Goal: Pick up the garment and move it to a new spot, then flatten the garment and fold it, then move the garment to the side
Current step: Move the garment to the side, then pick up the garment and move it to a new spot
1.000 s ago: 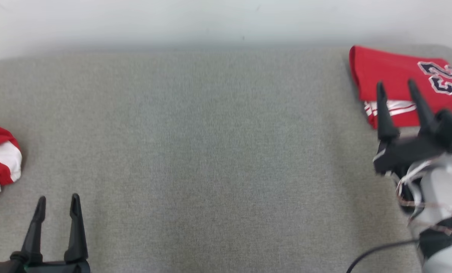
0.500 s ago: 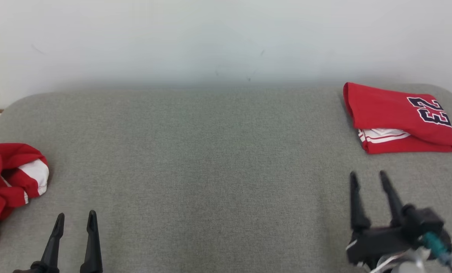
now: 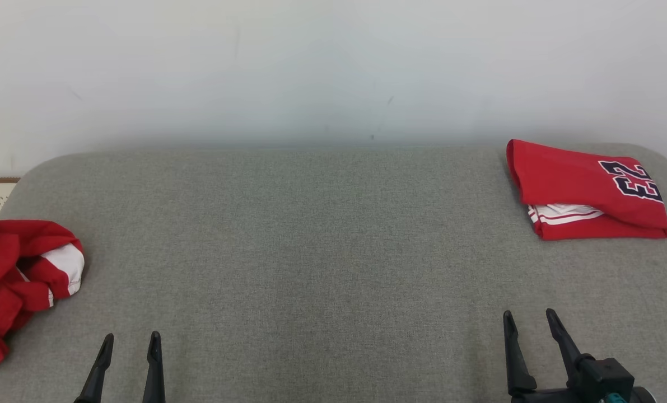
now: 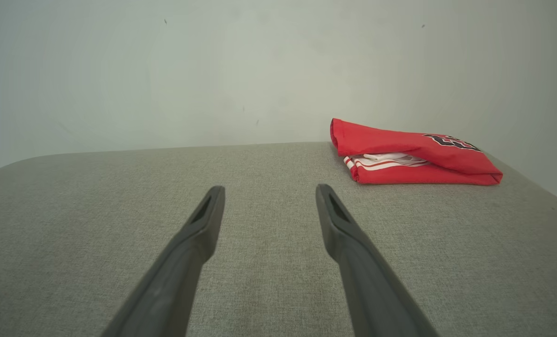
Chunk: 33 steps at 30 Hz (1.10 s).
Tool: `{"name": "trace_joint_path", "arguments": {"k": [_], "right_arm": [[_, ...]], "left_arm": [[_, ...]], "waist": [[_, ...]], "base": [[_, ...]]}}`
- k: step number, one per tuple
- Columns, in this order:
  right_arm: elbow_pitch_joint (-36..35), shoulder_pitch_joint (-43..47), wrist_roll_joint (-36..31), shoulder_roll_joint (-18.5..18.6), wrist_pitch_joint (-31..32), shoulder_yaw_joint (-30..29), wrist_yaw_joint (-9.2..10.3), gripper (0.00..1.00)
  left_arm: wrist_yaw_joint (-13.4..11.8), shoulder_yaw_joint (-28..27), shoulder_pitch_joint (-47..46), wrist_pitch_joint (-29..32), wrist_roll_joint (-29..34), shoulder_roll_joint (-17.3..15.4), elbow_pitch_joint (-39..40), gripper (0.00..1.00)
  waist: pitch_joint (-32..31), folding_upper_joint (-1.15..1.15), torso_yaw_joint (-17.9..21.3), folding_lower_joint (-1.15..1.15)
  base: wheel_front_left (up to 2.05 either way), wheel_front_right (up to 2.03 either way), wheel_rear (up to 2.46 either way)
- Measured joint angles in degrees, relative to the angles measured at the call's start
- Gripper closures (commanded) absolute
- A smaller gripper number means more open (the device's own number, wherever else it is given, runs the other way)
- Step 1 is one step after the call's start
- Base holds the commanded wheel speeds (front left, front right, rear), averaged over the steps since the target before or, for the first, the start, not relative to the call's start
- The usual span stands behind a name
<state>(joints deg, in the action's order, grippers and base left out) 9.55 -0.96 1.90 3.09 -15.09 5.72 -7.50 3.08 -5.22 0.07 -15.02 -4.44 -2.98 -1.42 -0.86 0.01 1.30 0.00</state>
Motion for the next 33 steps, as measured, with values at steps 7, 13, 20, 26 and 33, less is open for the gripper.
{"name": "trace_joint_path", "arguments": {"k": [7, 13, 20, 26, 33], "right_arm": [[0.98, 0.25, 0.6, -0.11, 0.51, 1.0, 0.0, 0.0], [1.35, 0.21, 0.94, -0.12, 0.81, 0.98, 0.0, 0.0], [1.58, 0.2, 1.12, -0.13, 0.96, 0.64, 0.0, 0.0], [2.19, 0.27, 1.82, -0.14, 0.94, 0.65, 0.0, 0.0], [2.81, 0.35, 2.8, -0.14, 0.88, 0.81, 0.0, 0.0]], "left_arm": [[-1.21, 0.34, 0.02, 0.0, 1.27, -0.01, -0.76, 0.0], [-1.79, -0.53, 0.03, 0.0, 1.31, -0.21, -1.52, 0.0], [-2.19, -1.04, 0.01, 0.0, 0.99, -0.2, -1.66, 0.0], [-2.18, -1.22, 0.0, 0.0, 0.97, -0.23, -1.81, 0.0], [-2.61, -2.13, -0.04, 0.0, 0.31, -0.26, -1.98, 0.0]], "waist": [[-0.27, -0.01, 0.01, 0.0], [-0.27, -0.01, -0.24, 0.0], [-0.4, -0.01, -0.74, 0.0], [-0.51, -0.01, -2.28, 0.0], [-0.66, -0.01, -6.48, 0.0]], "base": [[0.0, 0.0, 0.0], [0.0, 0.0, 0.0], [0.0, 0.0, 0.0], [0.0, 0.0, 0.0], [0.0, 0.0, 0.0]]}}
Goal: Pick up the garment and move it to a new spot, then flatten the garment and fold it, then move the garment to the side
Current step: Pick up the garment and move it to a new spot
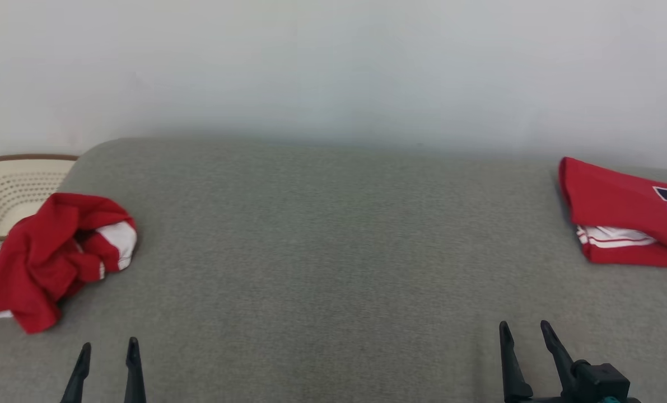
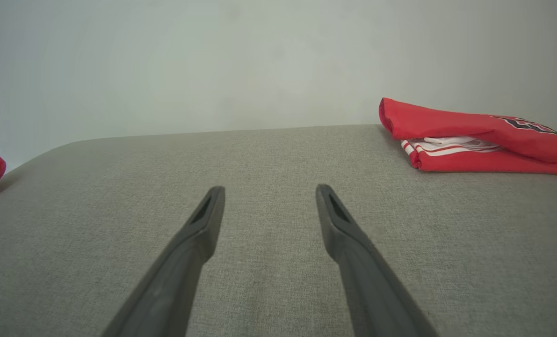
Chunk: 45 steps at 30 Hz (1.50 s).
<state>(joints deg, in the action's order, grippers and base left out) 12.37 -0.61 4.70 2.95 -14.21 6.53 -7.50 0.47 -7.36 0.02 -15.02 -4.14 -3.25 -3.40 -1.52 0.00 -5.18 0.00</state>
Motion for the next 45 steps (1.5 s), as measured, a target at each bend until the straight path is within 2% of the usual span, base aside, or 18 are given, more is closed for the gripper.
{"name": "trace_joint_path", "arguments": {"k": [6, 20, 28, 35, 45], "right_arm": [[0.51, 0.08, 0.49, 0.0, -0.18, 0.14, 0.0, 0.0], [1.49, 0.04, 1.53, -0.01, -0.53, 1.32, 0.0, 0.0], [1.93, -0.47, 1.92, -0.01, -0.67, 2.9, 0.0, 0.0], [3.07, -2.4, 1.93, -0.04, -0.7, 4.13, 0.0, 0.0], [3.14, -2.42, 1.93, -0.04, -0.76, 3.69, 0.0, 0.0]], "left_arm": [[-0.41, -1.19, 0.18, 0.0, -0.41, -0.05, -0.14, 0.0], [-1.49, -2.89, 0.86, 0.0, -0.59, -0.4, -0.37, 0.0], [-2.08, -3.46, 1.2, 0.0, -0.67, -0.46, 0.1, 0.0], [-2.59, -4.17, 2.1, 0.0, -1.01, -0.41, 1.33, 0.0], [-2.04, -3.49, 1.13, 0.0, -2.48, -0.19, 0.71, 0.0]], "waist": [[-0.2, 0.0, -4.04, 0.0], [-0.63, 0.0, -16.76, 0.0], [-0.63, 0.0, -22.56, 0.0], [0.31, 0.0, -24.14, 0.0], [0.61, -0.01, -23.68, 0.0]], "base": [[0.0, 0.0, 0.0], [0.0, 0.0, 0.0], [0.0, 0.0, 0.0], [0.0, 0.0, 0.0], [0.0, 0.0, 0.0]]}}
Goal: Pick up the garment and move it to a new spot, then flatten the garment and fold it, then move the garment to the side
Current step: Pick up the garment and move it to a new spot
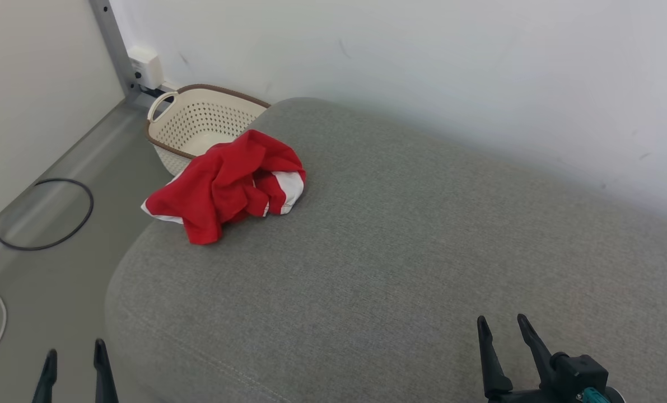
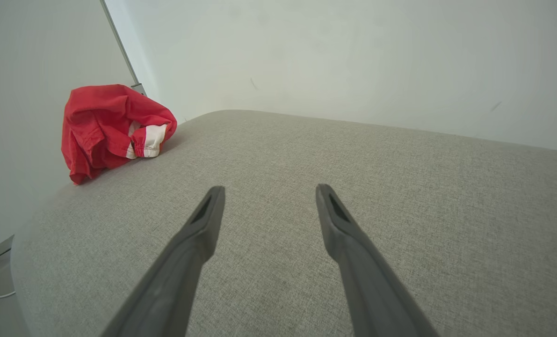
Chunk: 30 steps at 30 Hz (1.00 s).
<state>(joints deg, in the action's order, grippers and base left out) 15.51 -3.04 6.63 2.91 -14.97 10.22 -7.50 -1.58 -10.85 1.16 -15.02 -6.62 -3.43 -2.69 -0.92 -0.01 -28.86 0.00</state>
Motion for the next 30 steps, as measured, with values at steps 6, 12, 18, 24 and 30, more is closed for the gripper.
{"name": "trace_joint_path", "arguments": {"k": [6, 12, 18, 24, 30], "right_arm": [[-1.29, -0.68, -0.37, -0.03, -0.01, 0.26, 0.0, 0.0], [-1.55, -2.83, -0.8, -0.05, -0.01, 0.69, 0.0, 0.0], [-2.23, -5.11, -0.87, -0.05, -0.02, 0.38, 0.01, 0.0], [-3.05, -6.16, 0.03, -0.03, -0.01, 0.82, 0.01, 0.0], [-3.48, -7.16, 1.03, -0.03, -0.02, 1.41, 0.01, 0.0]], "left_arm": [[1.8, -0.74, -5.68, 0.0, -1.71, -1.49, 0.01, 0.0], [3.57, -1.7, -14.78, 0.27, -2.86, -5.42, -2.85, 0.0], [4.85, -3.13, -25.49, 2.9, -4.94, -10.66, -6.49, 0.0], [6.19, -3.81, -34.14, 7.1, -7.2, -15.33, -12.68, 0.0], [7.32, -3.43, -40.12, 10.16, -8.86, -19.22, -22.49, 0.0]], "waist": [[0.28, 0.0, 2.67, 0.0], [2.0, 0.0, 7.47, 0.0], [4.57, 0.0, 13.72, 0.01], [7.31, 0.0, 19.9, 0.01], [9.73, 0.0, 25.48, 0.01]], "base": [[0.0, 0.0, 0.0], [0.0, 0.0, 0.0], [0.0, 0.0, 0.0], [0.0, 0.0, 0.0], [0.0, 0.0, 0.0]]}}
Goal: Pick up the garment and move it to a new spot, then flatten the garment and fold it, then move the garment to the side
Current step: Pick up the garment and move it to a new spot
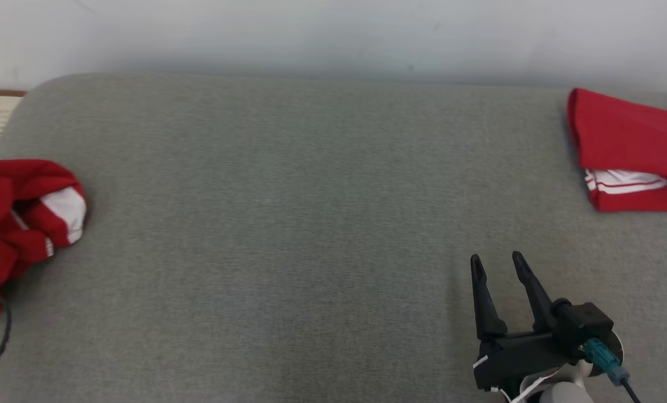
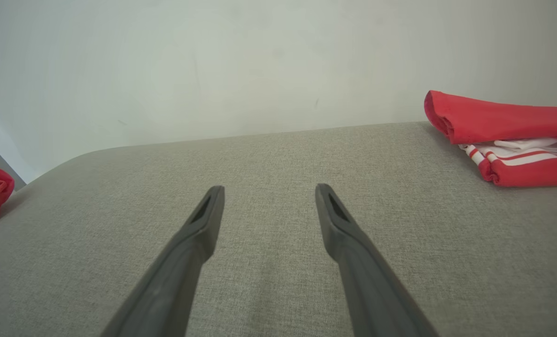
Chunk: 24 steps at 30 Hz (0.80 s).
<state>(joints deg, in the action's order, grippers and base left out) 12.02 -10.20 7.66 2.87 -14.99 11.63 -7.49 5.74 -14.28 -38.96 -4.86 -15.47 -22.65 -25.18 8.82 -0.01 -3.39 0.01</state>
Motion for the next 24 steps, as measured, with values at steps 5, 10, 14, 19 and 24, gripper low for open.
{"name": "trace_joint_path", "arguments": {"k": [5, 10, 14, 19, 24], "right_arm": [[-0.31, -1.1, 0.48, 0.0, 0.0, 0.71, 0.0, 0.0], [-0.46, -1.65, 0.54, 0.02, 0.0, 0.59, 0.0, 0.0], [-0.81, -1.95, 0.54, 0.01, 0.0, 0.36, 0.0, 0.0], [-1.01, -2.11, 0.51, 0.0, 0.0, 0.35, 0.0, 0.0], [-0.9, -2.24, 0.47, 0.01, 0.0, 0.44, 0.0, 0.0]], "left_arm": [[0.66, 1.37, -3.66, 1.53, 0.11, -3.54, -10.24, 0.0], [0.55, 1.7, -5.44, 3.6, 0.38, -6.17, -18.91, 0.0], [0.71, 2.78, -5.75, 5.11, 0.7, -7.22, -23.53, 0.0], [0.73, 4.37, -6.18, 8.26, 1.82, -8.89, -29.47, 0.0], [0.54, 5.32, -7.46, 8.78, 1.98, -8.96, -32.84, 0.0]], "waist": [[2.25, 0.01, 4.42, 0.0], [4.3, 0.01, 6.98, 0.0], [5.78, 0.01, 8.4, 0.0], [7.31, 0.0, 9.35, 0.0], [8.06, 0.01, 9.49, -0.01]], "base": [[0.0, 0.0, 0.0], [0.0, 0.0, 0.0], [0.0, 0.0, 0.0], [0.0, 0.0, 0.0], [0.0, 0.0, 0.0]]}}
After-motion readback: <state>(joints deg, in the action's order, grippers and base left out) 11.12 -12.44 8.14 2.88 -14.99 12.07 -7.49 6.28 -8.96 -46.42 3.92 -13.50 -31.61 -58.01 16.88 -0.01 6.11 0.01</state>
